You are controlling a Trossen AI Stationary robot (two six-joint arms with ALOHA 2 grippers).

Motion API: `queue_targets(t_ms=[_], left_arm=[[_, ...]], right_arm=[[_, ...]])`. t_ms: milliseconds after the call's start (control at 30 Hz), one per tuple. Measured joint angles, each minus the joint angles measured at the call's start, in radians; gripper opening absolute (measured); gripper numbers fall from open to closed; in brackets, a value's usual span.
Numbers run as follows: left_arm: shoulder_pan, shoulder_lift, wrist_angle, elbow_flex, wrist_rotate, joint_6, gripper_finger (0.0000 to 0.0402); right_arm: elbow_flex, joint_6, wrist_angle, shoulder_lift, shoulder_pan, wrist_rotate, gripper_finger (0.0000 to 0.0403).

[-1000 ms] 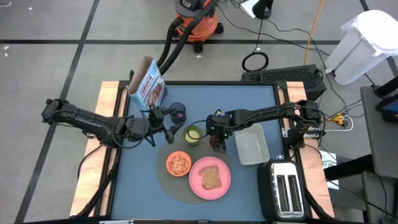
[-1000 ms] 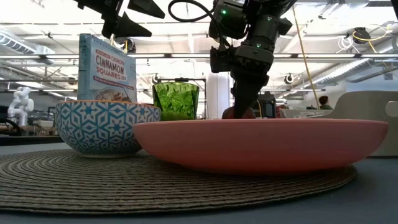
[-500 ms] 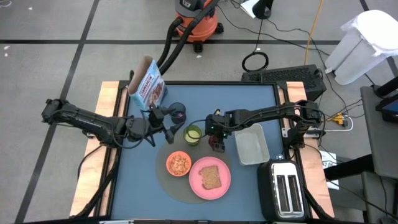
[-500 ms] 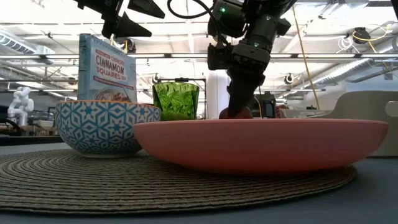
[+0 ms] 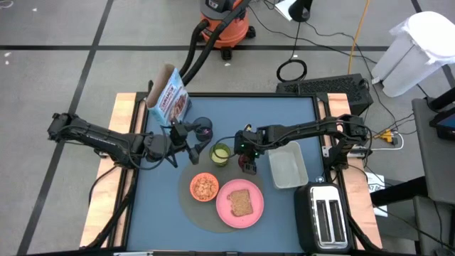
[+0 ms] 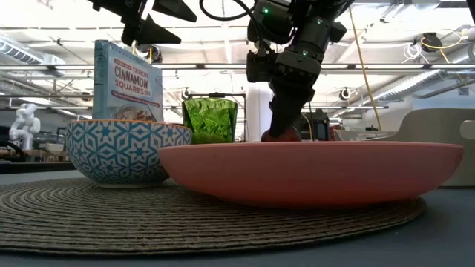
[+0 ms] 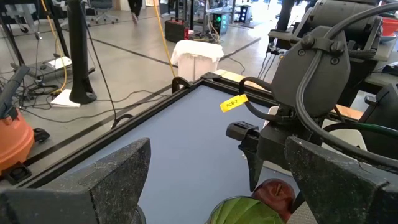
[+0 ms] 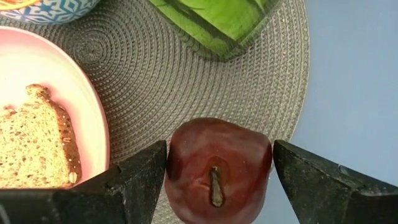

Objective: Arrange a breakfast setting
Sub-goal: Put the apple on the gray placemat to the right of the cup of milk, then put the spoon on the gray placemat to the left of the red bowl

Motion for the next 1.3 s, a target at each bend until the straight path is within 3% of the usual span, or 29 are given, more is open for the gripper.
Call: queue_targets(t_ms=[1300], left_arm=[[0.000, 0.000, 0.000, 0.000, 0.000, 0.000, 0.0376]], right_arm=[[0.000, -0.076, 0.064, -0.038, -0.014, 0.003, 0.0288]])
